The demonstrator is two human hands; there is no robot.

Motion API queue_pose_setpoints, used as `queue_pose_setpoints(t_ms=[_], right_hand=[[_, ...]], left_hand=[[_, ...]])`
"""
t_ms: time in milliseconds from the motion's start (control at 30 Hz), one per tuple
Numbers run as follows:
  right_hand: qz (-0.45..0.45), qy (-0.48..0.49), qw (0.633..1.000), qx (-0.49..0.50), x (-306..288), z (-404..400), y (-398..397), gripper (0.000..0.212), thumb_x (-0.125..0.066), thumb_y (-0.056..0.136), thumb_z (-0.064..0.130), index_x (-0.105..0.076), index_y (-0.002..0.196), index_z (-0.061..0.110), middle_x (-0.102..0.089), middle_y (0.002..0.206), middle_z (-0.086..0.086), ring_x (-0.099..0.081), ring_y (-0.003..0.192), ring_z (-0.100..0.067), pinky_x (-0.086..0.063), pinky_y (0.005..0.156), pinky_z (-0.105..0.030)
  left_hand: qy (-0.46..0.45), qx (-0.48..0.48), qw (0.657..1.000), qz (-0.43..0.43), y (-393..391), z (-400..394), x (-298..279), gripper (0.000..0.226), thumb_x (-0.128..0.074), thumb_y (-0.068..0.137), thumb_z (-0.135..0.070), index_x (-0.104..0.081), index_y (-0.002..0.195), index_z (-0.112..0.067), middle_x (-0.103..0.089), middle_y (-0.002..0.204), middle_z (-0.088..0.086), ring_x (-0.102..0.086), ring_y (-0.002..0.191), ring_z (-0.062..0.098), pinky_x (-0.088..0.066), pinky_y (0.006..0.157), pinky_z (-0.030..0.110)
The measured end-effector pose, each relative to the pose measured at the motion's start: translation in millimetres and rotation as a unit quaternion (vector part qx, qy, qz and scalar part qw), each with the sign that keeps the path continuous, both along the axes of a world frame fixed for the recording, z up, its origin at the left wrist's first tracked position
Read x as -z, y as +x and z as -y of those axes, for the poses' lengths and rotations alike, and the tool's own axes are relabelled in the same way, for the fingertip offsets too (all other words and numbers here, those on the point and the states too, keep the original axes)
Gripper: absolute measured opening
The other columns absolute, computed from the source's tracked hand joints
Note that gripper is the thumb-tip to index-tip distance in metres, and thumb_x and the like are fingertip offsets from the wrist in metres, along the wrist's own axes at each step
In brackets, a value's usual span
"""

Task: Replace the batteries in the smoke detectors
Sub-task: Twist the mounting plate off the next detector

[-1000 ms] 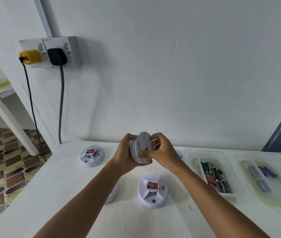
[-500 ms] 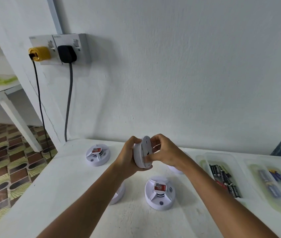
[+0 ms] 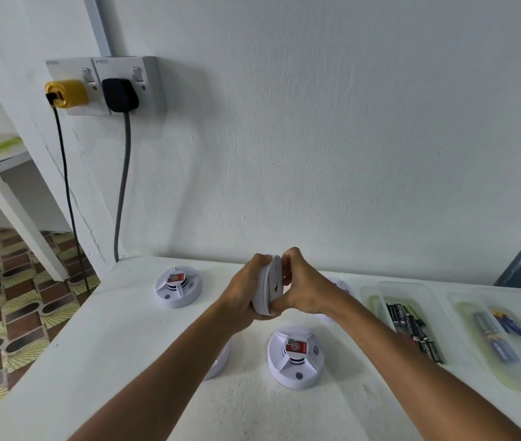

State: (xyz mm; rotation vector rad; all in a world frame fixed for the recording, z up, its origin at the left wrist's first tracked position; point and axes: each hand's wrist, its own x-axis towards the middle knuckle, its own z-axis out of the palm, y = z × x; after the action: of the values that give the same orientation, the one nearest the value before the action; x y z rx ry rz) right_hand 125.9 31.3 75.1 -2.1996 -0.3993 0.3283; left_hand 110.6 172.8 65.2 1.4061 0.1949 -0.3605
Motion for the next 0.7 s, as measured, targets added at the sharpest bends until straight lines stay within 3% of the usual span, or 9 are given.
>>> queue_pose_setpoints(t_ms=[100, 267, 400, 500, 700], right_hand=[[0.027, -0.015, 1.000, -0.006, 2, -2, 1, 0.069, -0.086, 0.061, 0.009, -0.034, 0.106, 0.013, -0.042, 0.105, -0.004, -0.044, 0.082, -0.013, -0.044, 0.064, -0.023], [0.060, -0.038, 0.997, -0.021, 4, -5, 3, 0.073, -0.088, 0.056, 0.015, -0.036, 0.107, 0.015, -0.043, 0.110, -0.007, -0.050, 0.094, -0.022, -0.052, 0.077, -0.039], [-0.003, 0.046, 0.999, -0.005, -2, 0, 4, 0.066, -0.087, 0.060, 0.013, -0.046, 0.111, 0.014, -0.053, 0.112, -0.008, -0.054, 0.096, -0.020, -0.052, 0.084, -0.042], [-0.018, 0.109, 0.993, 0.034, -3, -3, 3, 0.058, -0.089, 0.061, 0.020, -0.053, 0.106, 0.015, -0.058, 0.101, -0.004, -0.054, 0.089, -0.016, -0.054, 0.084, -0.042], [-0.039, 0.098, 0.994, 0.033, -2, -5, 4, 0.057, -0.091, 0.059, 0.023, -0.046, 0.094, 0.017, -0.054, 0.091, -0.002, -0.053, 0.084, -0.017, -0.054, 0.081, -0.047]], left_hand=[[-0.002, -0.004, 1.000, -0.012, 1, -1, 1, 0.035, -0.045, 0.092, -0.042, -0.066, 0.088, -0.014, -0.060, 0.080, 0.009, -0.056, 0.077, 0.026, -0.051, 0.066, 0.039], [-0.026, -0.006, 0.999, -0.043, 1, -4, 0, 0.038, -0.047, 0.091, -0.044, -0.066, 0.090, -0.012, -0.061, 0.081, 0.012, -0.058, 0.075, 0.027, -0.053, 0.068, 0.040], [-0.075, -0.001, 0.996, -0.056, 2, -10, 0, 0.036, -0.044, 0.091, -0.041, -0.066, 0.090, -0.012, -0.063, 0.086, 0.013, -0.059, 0.079, 0.028, -0.052, 0.076, 0.046], [-0.091, -0.006, 0.994, -0.051, 2, -10, 3, 0.038, -0.040, 0.091, -0.041, -0.063, 0.097, -0.011, -0.059, 0.096, 0.016, -0.056, 0.087, 0.031, -0.050, 0.079, 0.046], [-0.084, 0.009, 0.994, -0.066, 1, -12, 6, 0.038, -0.042, 0.090, -0.040, -0.067, 0.088, -0.012, -0.061, 0.089, 0.014, -0.057, 0.087, 0.030, -0.050, 0.081, 0.047]])
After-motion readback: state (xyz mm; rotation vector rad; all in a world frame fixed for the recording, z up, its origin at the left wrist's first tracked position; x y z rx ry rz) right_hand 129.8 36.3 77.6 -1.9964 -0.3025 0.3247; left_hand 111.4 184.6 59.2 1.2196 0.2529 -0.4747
